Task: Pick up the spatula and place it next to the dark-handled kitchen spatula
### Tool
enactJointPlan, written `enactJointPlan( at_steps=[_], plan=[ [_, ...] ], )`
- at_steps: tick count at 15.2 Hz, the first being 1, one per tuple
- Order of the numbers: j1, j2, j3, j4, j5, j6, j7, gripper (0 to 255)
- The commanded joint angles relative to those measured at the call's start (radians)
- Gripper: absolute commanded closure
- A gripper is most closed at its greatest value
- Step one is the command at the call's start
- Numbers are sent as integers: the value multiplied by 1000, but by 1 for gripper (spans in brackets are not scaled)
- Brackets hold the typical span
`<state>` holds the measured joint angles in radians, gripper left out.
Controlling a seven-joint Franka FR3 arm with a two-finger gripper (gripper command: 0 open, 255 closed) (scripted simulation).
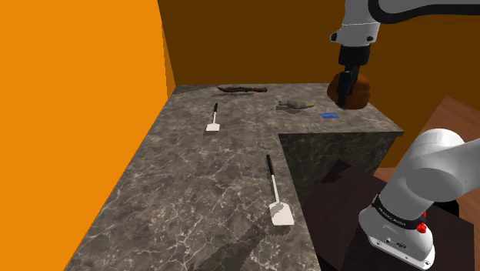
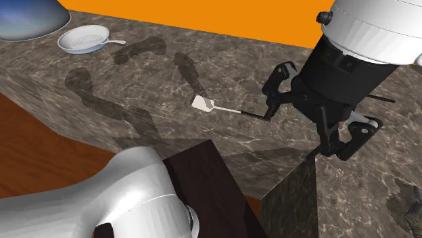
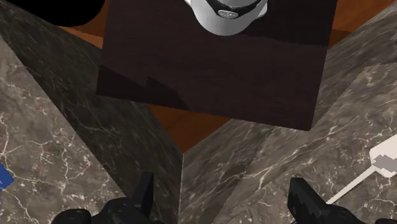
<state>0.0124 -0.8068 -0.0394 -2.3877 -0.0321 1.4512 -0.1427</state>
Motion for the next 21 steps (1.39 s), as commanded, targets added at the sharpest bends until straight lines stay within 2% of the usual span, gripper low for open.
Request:
enactJointPlan(
  at_steps=[1, 6, 11, 17, 21],
  plan=[
    [0, 0, 0, 0, 0, 0, 0, 0],
    [-15, -85, 131, -143, 111, 97, 246, 0],
    [-17, -110, 285, -241, 235, 218, 491, 0],
    [-30, -40, 494, -289, 374, 399, 784, 0],
    [-72, 65, 647, -274, 437, 537, 980, 0]
  ],
)
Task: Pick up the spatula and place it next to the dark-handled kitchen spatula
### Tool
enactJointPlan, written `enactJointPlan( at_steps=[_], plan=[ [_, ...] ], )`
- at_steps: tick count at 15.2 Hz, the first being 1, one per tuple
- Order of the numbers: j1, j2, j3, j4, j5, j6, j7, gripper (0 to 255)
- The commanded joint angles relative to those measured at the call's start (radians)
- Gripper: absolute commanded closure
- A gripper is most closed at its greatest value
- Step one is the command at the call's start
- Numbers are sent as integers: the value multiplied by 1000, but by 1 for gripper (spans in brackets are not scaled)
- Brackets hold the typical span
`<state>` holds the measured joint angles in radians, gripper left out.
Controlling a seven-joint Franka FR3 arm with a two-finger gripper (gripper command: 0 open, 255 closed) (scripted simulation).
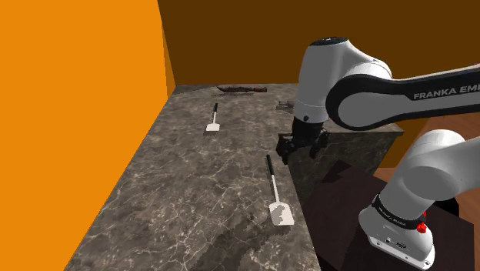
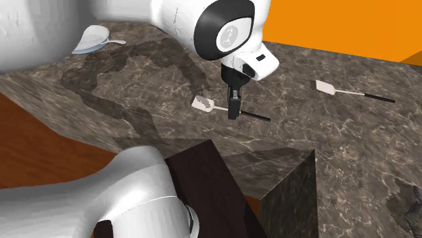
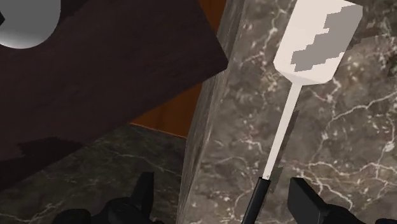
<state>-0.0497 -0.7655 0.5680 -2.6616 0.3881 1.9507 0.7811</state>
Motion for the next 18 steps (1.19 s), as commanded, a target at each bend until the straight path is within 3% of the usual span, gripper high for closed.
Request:
enactJointPlan(
  at_steps=[1, 5, 13, 18],
  plan=[
    [-27, 55, 79, 9, 26, 73, 106, 0],
    [-128, 202, 250, 65, 24, 213, 316, 0],
    [-174, 296, 332, 20, 17, 355, 348, 0],
    [-173, 296, 332, 20, 17, 355, 348, 0]
  ],
)
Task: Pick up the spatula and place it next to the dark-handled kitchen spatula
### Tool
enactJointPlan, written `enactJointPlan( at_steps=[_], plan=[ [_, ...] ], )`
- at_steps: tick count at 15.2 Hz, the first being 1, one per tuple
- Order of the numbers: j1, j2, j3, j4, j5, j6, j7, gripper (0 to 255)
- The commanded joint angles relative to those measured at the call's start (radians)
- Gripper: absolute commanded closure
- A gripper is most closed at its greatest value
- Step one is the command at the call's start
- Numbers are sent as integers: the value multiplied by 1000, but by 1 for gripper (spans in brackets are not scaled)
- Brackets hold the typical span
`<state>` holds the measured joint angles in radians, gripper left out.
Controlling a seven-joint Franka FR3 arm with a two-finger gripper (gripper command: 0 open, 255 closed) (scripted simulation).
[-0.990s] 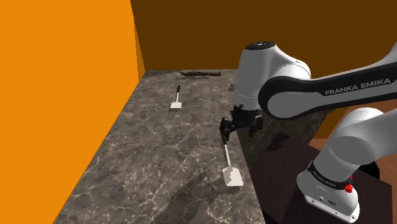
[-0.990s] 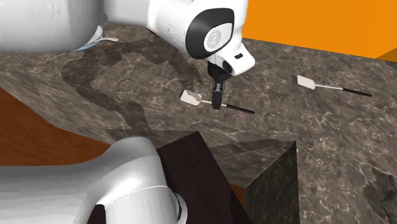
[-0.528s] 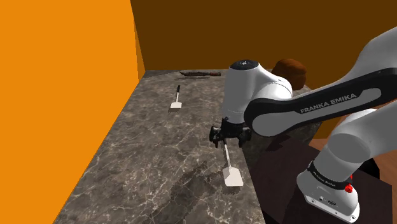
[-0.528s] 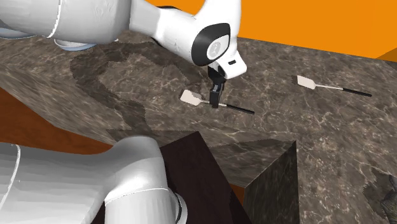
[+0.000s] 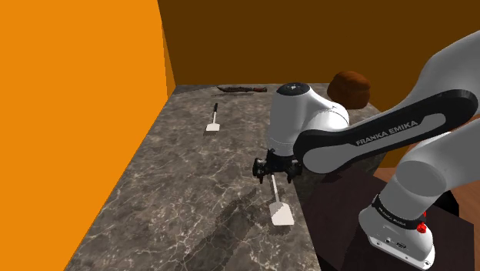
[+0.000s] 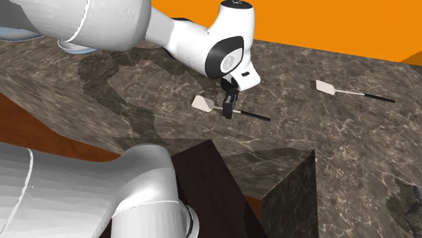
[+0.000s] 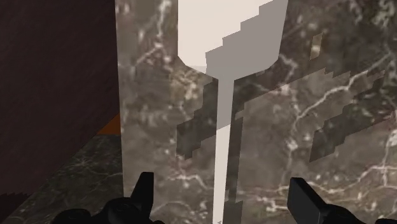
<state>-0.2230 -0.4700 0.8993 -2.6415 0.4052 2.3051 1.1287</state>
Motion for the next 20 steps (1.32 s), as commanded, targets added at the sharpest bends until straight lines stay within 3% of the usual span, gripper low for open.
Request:
enactJointPlan(
  at_steps=[1, 3, 4, 13, 20],
  plan=[
    [0, 0, 0, 0, 0, 1, 0, 0],
    [0, 0, 0, 0, 0, 1, 0, 0],
    [0, 0, 0, 0, 0, 1, 0, 255],
    [0, 0, 0, 0, 0, 1, 0, 255],
    [28, -74, -63, 46, 2, -120, -18, 255]
  ],
)
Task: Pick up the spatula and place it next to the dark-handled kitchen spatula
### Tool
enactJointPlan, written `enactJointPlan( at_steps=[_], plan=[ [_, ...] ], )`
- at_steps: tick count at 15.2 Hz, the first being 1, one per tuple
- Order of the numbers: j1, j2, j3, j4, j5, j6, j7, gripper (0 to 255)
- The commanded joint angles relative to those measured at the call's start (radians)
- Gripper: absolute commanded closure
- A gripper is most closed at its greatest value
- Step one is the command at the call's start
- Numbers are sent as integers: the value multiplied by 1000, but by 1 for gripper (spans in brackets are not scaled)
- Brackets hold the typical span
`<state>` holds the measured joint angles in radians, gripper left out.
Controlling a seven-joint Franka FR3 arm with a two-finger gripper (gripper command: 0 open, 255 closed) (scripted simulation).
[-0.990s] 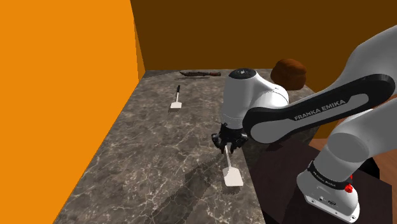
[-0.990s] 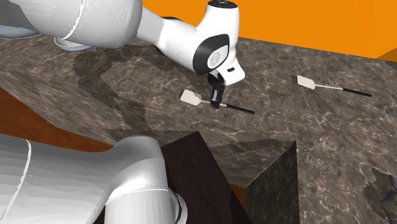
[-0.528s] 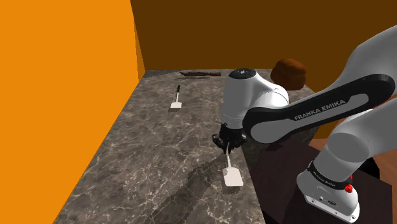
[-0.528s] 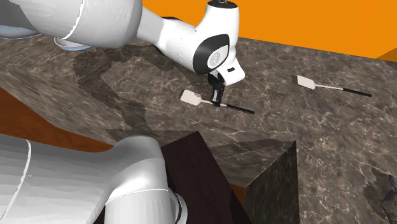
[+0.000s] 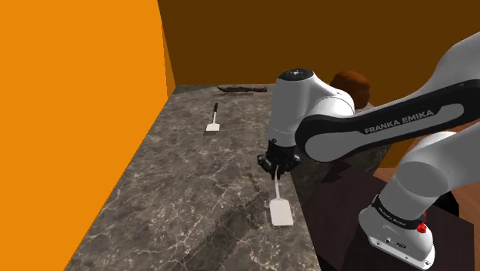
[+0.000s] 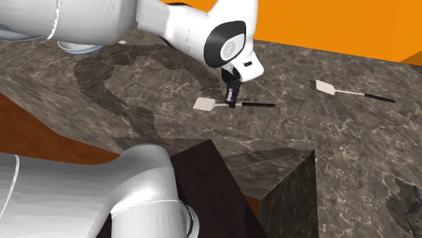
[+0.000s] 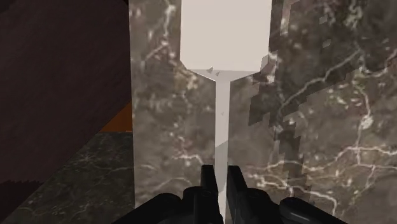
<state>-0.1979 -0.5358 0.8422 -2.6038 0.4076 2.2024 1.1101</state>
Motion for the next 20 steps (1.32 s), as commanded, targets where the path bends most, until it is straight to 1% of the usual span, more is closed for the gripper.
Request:
enactJointPlan(
  at_steps=[1, 9, 14, 20],
  plan=[
    [6, -17, -15, 16, -2, -34, -1, 255],
    [19, -74, -73, 83, -16, -158, -11, 255],
    [-70, -1, -132, 102, -86, -118, -110, 255],
    [-181, 121, -186, 165, -181, -75, -203, 255]
  ],
)
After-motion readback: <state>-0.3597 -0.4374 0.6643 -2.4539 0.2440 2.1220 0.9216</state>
